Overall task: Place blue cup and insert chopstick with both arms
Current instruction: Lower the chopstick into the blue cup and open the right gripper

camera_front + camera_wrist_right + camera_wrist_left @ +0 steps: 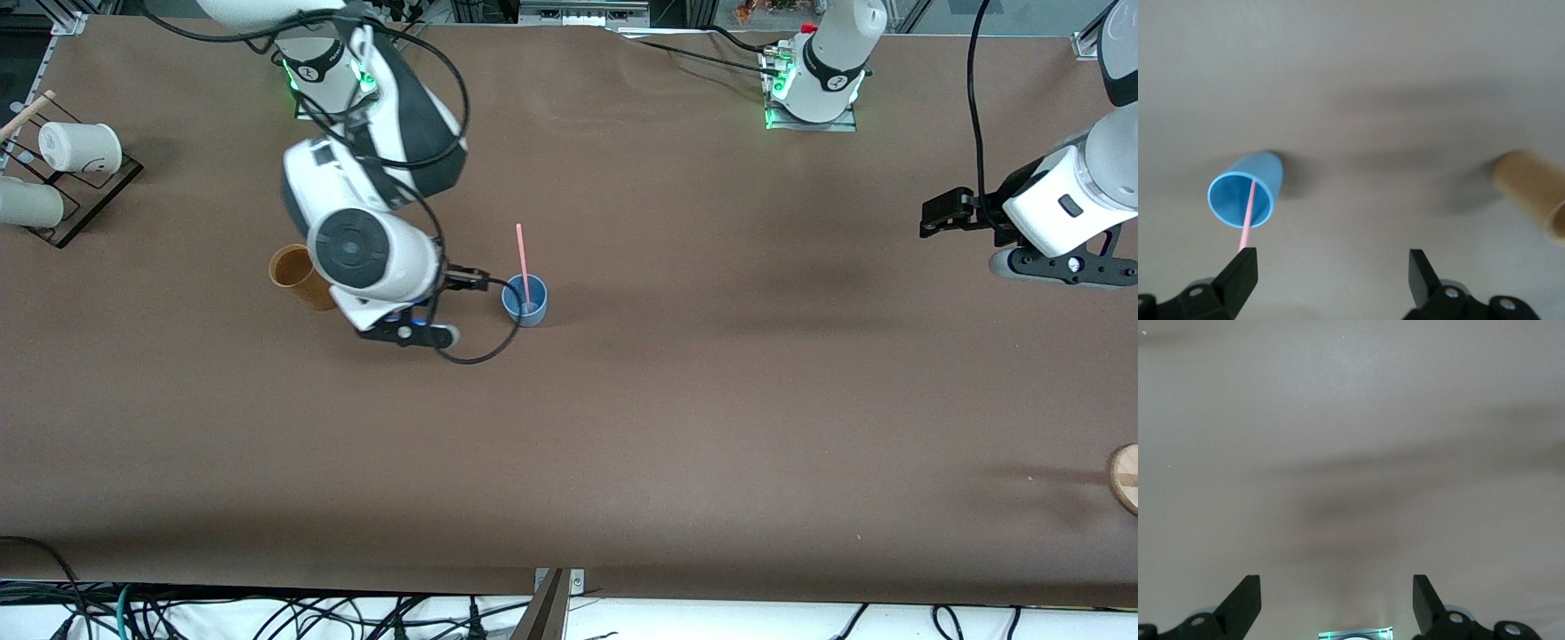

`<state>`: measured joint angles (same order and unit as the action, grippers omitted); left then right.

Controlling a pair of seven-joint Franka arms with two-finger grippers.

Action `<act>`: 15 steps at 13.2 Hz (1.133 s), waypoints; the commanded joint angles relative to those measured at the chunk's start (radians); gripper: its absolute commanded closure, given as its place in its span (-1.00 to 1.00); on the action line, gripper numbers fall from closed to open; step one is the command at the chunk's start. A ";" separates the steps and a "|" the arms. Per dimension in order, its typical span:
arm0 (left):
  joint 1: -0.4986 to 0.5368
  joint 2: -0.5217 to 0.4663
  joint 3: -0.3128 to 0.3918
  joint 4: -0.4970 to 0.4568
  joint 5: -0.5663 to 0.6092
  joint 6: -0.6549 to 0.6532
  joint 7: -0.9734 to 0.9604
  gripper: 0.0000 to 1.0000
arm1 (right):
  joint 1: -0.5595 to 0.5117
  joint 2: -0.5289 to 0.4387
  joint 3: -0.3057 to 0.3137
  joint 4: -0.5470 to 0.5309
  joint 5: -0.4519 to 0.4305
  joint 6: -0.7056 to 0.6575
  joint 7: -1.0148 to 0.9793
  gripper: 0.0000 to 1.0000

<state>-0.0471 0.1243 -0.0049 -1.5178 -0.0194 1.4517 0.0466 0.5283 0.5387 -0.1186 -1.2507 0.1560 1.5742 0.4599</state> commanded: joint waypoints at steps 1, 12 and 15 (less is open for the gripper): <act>-0.005 0.011 0.000 0.028 0.012 -0.014 0.019 -1.00 | -0.028 -0.115 -0.091 -0.032 -0.007 -0.040 -0.229 -1.00; -0.004 0.011 0.000 0.028 0.012 -0.016 0.019 -1.00 | -0.510 -0.566 0.142 -0.497 -0.138 0.089 -0.466 -1.00; -0.003 0.011 0.000 0.028 0.012 -0.016 0.019 -1.00 | -0.518 -0.562 0.137 -0.490 -0.128 0.079 -0.457 -1.00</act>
<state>-0.0483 0.1256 -0.0047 -1.5157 -0.0194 1.4517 0.0466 0.0346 -0.0009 -0.0037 -1.7113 0.0342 1.6359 0.0046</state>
